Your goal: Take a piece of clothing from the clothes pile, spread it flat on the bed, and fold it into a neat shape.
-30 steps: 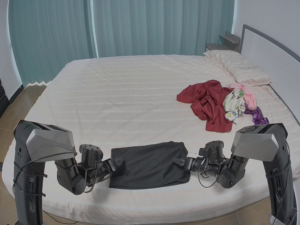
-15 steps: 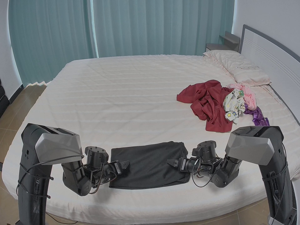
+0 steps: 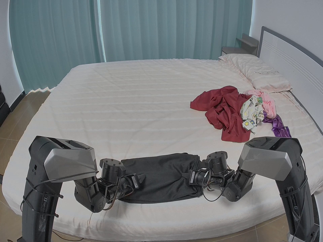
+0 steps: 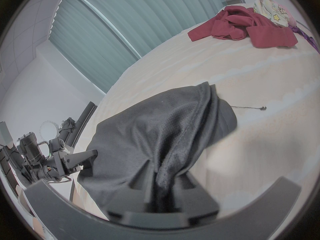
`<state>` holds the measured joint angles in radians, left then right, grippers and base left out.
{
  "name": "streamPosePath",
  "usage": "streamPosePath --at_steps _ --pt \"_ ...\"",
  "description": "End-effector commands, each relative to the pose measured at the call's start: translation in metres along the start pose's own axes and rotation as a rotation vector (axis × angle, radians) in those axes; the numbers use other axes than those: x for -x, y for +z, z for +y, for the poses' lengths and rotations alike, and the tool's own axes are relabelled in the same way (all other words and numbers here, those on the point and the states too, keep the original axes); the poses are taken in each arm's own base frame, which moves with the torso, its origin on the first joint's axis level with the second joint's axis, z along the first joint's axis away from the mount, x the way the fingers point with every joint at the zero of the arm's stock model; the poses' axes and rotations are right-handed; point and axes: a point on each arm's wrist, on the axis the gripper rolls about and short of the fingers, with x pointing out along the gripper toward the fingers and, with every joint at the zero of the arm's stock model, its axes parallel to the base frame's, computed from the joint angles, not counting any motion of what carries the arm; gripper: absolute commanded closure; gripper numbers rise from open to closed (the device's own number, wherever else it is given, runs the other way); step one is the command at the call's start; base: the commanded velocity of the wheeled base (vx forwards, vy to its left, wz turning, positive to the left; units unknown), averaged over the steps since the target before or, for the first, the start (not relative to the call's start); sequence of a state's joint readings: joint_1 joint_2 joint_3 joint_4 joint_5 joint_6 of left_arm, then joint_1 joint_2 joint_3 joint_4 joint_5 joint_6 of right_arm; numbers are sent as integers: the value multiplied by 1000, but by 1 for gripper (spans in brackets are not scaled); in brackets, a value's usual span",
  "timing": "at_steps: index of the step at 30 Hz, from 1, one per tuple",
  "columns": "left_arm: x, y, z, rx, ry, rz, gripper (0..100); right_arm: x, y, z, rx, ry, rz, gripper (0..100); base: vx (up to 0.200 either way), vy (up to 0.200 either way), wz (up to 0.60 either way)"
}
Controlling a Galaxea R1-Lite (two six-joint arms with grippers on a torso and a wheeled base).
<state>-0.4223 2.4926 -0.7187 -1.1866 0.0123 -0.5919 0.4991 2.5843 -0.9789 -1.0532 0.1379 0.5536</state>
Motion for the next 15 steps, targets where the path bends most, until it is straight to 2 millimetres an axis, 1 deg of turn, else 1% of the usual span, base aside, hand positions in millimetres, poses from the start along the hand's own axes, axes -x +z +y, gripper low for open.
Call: streamPosePath --at_steps 1,5,8,14,15 --pt "-1 0 3 2 5 -8 100 -1 -1 1 -1 4 -2 100 0 0 0" --pt "1 2 5 4 16 -23 100 -1 -1 0 -5 3 -7 100 0 0 0" --pt "4 -1 8 3 27 -8 100 -1 0 0 -3 18 -30 100 0 0 0" --pt "4 -4 10 6 34 0 100 -1 -1 -1 -6 21 -37 100 0 0 0" --pt "4 -4 10 6 34 0 0 -1 -1 -1 -6 21 -37 100 0 0 0"
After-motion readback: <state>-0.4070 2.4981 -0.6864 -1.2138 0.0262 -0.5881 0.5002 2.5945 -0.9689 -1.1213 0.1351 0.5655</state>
